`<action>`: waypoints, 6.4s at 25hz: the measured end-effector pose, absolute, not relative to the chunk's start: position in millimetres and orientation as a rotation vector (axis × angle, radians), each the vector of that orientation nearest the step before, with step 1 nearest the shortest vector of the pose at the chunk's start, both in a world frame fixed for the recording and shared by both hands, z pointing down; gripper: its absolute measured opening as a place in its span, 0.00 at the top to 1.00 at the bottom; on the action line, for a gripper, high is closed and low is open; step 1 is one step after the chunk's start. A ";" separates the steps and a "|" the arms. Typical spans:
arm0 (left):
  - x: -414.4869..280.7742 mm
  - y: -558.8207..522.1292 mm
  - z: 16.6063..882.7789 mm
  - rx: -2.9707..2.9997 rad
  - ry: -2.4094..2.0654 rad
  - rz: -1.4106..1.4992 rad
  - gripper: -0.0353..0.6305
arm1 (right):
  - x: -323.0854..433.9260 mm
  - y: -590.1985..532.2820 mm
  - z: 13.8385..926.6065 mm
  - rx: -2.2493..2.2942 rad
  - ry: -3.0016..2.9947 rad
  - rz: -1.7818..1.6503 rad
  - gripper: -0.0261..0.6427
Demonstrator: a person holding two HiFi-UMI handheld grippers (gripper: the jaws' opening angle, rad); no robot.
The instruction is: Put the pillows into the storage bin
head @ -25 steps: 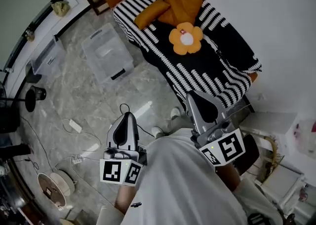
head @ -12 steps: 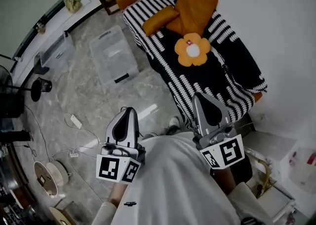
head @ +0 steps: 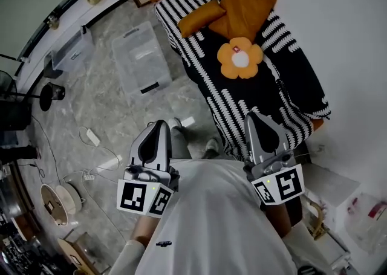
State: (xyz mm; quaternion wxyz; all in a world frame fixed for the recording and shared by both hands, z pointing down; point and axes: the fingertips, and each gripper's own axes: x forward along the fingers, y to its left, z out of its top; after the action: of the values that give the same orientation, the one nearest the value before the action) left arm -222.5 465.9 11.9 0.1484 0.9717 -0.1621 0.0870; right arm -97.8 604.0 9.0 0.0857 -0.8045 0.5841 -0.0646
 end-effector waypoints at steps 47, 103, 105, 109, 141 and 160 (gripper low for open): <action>-61.4 103.1 28.0 2.785 -0.088 0.249 0.94 | 58.8 253.8 -6.8 -2.719 1.562 -0.160 0.94; 220.5 184.7 238.6 2.732 0.057 0.752 0.94 | 346.2 339.9 410.3 -2.859 1.231 -0.986 0.76; 222.5 184.7 248.3 2.718 0.046 0.771 0.94 | 348.4 344.0 428.7 -2.864 1.213 -1.032 0.75; 228.2 184.1 267.5 2.701 0.028 0.794 0.94 | 354.0 347.2 471.8 -2.876 1.196 -1.121 0.73; 240.6 181.2 320.9 2.614 -0.081 0.880 0.94 | 372.4 370.4 650.2 -2.906 1.215 -1.697 0.90; 181.6 140.7 311.5 2.563 -0.260 0.788 0.94 | 302.5 284.5 564.7 -2.710 1.669 -1.526 0.92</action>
State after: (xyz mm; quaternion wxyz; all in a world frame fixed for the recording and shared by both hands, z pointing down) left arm 181.6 140.7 311.5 0.2219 0.9277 -0.0942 0.2852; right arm 302.5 284.5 564.7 -0.1929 -0.7533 0.4641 -0.4242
